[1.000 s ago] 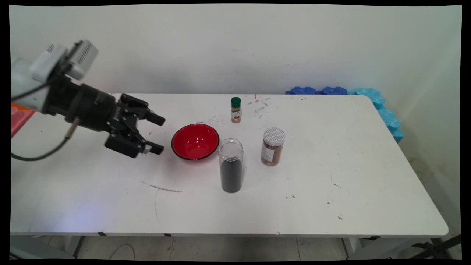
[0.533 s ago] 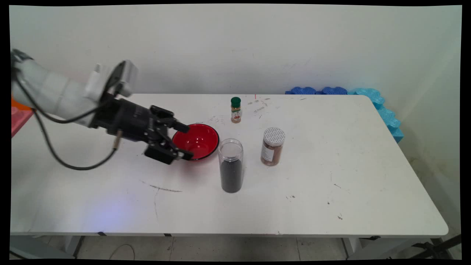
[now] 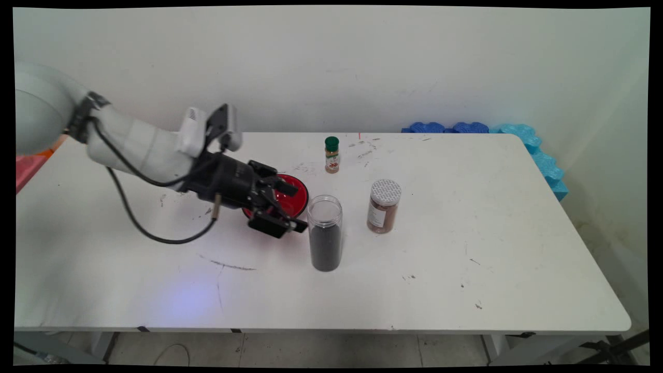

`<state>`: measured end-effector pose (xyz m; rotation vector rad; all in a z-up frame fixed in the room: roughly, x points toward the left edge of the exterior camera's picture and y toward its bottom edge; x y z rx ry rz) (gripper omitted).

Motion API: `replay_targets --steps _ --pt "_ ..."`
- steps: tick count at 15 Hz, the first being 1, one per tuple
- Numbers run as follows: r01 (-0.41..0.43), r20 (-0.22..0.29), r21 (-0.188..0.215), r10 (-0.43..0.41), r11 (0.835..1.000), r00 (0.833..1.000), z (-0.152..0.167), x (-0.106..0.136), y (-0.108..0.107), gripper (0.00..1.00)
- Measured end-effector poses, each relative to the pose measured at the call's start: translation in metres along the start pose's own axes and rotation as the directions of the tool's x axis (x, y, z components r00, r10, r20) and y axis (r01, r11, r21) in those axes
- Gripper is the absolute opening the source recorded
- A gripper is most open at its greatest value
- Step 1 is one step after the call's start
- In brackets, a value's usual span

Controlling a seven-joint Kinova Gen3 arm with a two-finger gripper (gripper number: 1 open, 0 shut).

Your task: Pick up the black seasoning powder from the table

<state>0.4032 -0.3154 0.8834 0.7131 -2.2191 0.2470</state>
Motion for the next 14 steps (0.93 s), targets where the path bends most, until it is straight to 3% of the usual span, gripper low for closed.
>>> replay_targets --steps 7,14 --pt "0.008 0.018 -0.006 -0.008 1.000 1.000 0.044 0.003 -0.003 1.00" --pt "0.002 0.040 -0.013 -0.002 1.000 0.999 0.054 0.006 -0.012 1.00"
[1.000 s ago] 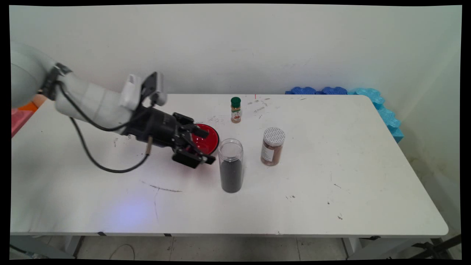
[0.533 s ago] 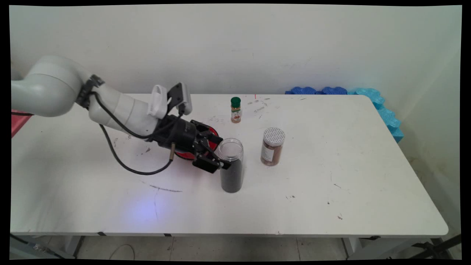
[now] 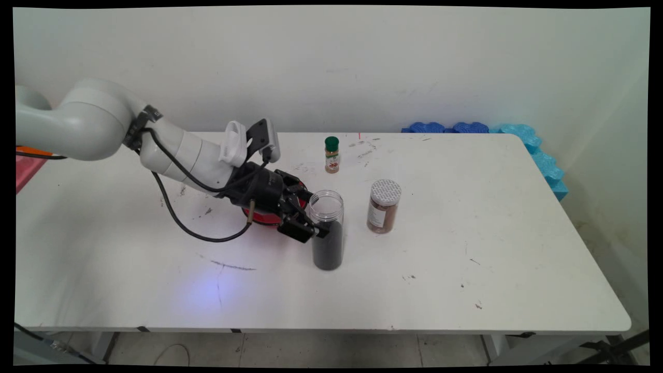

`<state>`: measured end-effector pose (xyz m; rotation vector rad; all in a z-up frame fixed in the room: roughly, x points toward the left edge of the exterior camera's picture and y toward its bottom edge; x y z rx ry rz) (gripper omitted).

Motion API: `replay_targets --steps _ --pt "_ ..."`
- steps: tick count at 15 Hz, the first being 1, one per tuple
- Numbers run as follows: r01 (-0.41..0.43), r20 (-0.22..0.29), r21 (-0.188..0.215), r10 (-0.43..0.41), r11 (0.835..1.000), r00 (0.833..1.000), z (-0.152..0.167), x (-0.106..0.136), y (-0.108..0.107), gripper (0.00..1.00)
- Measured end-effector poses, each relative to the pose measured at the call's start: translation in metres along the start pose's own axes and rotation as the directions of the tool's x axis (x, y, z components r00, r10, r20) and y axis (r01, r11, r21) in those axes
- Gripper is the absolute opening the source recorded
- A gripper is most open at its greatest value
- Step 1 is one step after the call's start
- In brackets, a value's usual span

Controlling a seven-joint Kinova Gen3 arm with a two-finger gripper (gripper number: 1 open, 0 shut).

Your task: Pick up the black seasoning powder from the table

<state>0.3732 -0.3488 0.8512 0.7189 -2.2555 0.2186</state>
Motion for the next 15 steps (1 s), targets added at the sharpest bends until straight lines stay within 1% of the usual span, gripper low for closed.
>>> replay_targets --steps 6,12,15 --pt "-0.012 0.005 -0.018 0.012 1.000 1.000 0.000 0.001 -0.003 1.00" --pt "-0.028 0.007 -0.050 0.028 0.998 1.000 -0.007 -0.002 0.004 1.00" --pt "-0.035 0.006 -0.059 0.035 0.998 0.999 -0.010 -0.002 0.007 1.00"
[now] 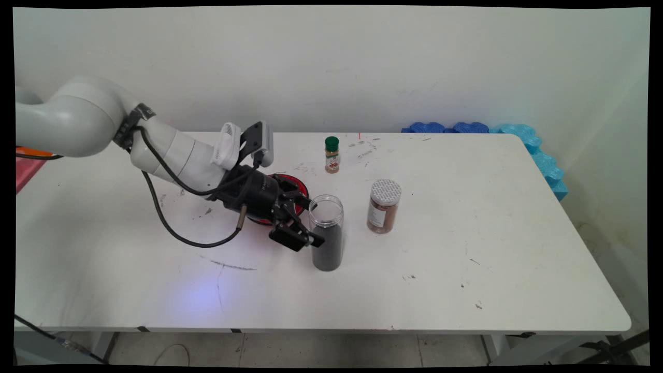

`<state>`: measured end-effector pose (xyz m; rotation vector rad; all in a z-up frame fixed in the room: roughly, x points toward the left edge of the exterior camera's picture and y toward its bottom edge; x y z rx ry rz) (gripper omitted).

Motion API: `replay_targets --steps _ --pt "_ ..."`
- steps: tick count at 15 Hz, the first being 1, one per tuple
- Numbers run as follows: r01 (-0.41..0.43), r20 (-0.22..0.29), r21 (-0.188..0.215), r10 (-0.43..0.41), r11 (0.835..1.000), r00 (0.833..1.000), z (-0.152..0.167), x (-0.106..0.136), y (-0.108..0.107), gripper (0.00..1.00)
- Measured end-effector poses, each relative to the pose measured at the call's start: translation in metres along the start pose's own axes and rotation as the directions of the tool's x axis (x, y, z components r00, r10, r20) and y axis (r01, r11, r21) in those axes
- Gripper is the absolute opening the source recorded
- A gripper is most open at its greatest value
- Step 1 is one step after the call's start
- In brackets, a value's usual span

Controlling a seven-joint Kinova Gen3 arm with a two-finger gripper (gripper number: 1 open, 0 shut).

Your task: Pick up the black seasoning powder from the table

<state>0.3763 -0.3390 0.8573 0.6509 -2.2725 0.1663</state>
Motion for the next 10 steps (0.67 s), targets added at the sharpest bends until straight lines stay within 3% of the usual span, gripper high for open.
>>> replay_targets --steps 10 --pt "-0.018 -0.013 0.003 0.018 1.000 1.000 0.0050 0.0070 -0.0037 1.00"
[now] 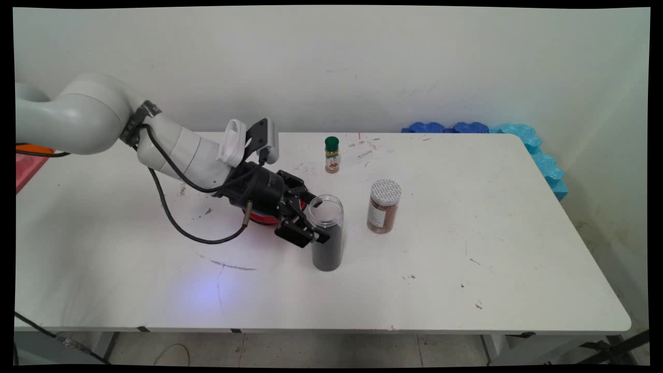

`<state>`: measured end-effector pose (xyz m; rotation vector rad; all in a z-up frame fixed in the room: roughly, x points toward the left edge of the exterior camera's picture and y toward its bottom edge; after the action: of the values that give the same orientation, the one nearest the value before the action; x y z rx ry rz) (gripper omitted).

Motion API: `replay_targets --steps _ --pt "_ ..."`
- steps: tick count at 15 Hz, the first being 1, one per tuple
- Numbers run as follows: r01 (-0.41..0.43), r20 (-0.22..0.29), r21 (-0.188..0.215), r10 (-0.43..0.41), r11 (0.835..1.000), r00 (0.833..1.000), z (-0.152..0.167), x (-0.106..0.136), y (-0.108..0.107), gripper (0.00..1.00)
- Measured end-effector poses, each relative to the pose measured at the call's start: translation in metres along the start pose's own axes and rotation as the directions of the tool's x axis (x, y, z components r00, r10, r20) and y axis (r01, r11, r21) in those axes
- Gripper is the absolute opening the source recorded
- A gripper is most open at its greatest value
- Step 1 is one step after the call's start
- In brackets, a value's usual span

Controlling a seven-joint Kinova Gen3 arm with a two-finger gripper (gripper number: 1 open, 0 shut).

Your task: Pick up the black seasoning powder from the table

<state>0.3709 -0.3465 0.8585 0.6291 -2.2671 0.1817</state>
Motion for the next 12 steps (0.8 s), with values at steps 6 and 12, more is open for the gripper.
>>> replay_targets --steps 6,12 --pt "-0.010 0.000 -0.006 0.010 1.000 1.000 0.0044 0.0006 -0.0024 1.00" --pt "-0.020 -0.002 -0.010 0.020 1.000 1.000 0.0079 -0.0003 -0.0032 0.00"
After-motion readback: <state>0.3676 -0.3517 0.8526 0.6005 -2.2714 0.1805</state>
